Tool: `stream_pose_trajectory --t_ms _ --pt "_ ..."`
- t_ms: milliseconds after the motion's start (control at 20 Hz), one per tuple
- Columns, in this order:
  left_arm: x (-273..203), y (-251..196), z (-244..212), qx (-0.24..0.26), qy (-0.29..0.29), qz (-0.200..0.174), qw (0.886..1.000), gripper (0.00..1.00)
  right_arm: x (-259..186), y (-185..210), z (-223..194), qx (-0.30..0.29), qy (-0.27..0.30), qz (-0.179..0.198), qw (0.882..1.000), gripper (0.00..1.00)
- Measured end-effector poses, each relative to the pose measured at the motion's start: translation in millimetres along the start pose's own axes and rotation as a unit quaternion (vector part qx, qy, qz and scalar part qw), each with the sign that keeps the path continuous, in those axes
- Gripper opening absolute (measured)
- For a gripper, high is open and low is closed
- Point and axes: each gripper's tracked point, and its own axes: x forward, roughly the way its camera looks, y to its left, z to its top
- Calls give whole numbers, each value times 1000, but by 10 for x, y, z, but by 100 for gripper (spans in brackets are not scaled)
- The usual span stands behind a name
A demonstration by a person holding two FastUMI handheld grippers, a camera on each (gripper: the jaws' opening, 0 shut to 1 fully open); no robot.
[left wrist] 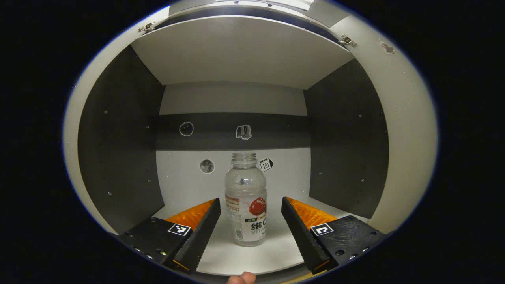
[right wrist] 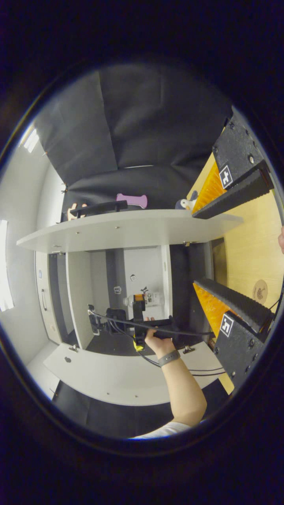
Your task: Grasp the bottle in the cabinet with the left hand and place it on the coaster, then close the right door with the right hand and the left door with the left hand.
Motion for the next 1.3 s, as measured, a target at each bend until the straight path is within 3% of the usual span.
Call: stream_pose_trajectory --t_ms 50,350,450,600,750,950,1050,1300 --pt "70 11 -16 1 3 0 1000 95 2 -53 3 2 0 -9 1000 98" --pt "301 120 -2 -22 -3 14 1000 94 21 -141 16 14 2 -25 1000 99" --pt "287 106 5 -25 -1 3 1000 79 16 -108 11 12 2 -20 1000 99" --pt "163 132 81 -23 -3 -4 1000 78 7 -45 15 7 2 -9 1000 99" --pt "-226 129 314 -16 -31 -18 999 78 -16 35 20 6 -1 4 1000 99" --pt "-972 -62 501 3 -46 -72 996 82 -45 91 14 -1 -3 21 1000 99" --pt "-1360 -163 517 0 -53 -90 995 78 -62 103 21 -4 -3 28 1000 99" --pt "-2119 -488 31 -34 -25 -129 991 78 -122 93 71 -15 -10 41 999 100"
